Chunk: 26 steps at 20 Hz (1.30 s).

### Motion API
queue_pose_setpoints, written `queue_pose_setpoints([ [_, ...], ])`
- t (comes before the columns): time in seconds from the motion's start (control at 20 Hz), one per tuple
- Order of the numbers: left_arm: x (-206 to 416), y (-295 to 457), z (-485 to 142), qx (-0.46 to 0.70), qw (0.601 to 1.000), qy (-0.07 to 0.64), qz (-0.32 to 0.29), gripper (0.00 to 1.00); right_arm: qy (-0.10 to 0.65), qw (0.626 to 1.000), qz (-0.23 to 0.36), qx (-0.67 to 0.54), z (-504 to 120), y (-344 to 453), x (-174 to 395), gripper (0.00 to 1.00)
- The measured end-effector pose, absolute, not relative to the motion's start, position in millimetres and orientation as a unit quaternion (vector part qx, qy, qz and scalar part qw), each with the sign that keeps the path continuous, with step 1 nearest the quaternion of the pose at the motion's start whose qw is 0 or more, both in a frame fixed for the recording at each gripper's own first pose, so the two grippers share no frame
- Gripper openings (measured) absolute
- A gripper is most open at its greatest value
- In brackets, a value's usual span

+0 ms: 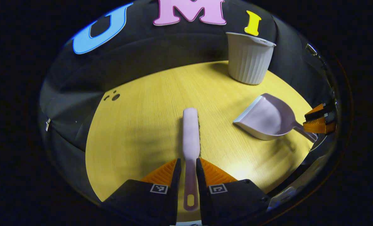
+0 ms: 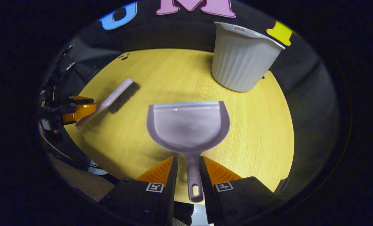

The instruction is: Pick up the small broom and dustpan from the desktop, sweep the trash into the dustpan with the broom, and then empty the trash into the garbage bin.

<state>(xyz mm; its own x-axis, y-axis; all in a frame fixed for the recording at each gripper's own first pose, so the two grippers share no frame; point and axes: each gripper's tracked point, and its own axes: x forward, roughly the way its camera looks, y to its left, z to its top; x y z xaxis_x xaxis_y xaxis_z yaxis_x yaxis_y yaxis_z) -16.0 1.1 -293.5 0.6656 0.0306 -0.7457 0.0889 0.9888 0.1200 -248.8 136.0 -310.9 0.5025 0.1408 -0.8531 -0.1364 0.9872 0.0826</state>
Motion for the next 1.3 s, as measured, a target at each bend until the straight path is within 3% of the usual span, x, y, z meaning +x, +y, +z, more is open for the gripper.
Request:
queue_pose_setpoints([
  [0.15, -11, -3, -257, 0.07, 0.931, 0.357, -0.025, 0.29, 0.434, 0.899, 0.066, 0.002, -273, 142, -233, 0.42],
  [0.25, -3, -11, -228, 0.053, 0.946, 0.317, -0.039, 0.36, 0.385, 0.921, 0.06, 0.002, -243, 145, -217, 0.37],
  [0.3, 2, -14, -214, 0.044, 0.954, 0.292, -0.045, 0.29, 0.36, 0.931, 0.058, 0.002, -226, 146, -209, 0.4],
  [0.5, 13, -19, -152, 0.017, 0.976, 0.215, -0.04, 0.31, 0.275, 0.959, 0.061, 0.016, -164, 150, -186, 0.39],
  [0.8, 11, -24, -117, 0.024, 0.982, 0.187, -0.002, 0.28, 0.208, 0.974, 0.092, -0.007, -116, 141, -166, 0.37],
  [0.95, 3, -31, -108, 0.026, 0.983, 0.182, 0.029, 0.34, 0.186, 0.975, 0.121, -0.009, -103, 140, -166, 0.39],
  [1.0, -1, -34, -106, 0.023, 0.982, 0.182, 0.038, 0.28, 0.176, 0.976, 0.128, -0.007, -98, 138, -166, 0.39],
  [1.3, -25, -50, -93, 0.024, 0.979, 0.178, 0.096, 0.29, 0.163, 0.973, 0.16, 0.007, -98, 119, -180, 0.39],
])
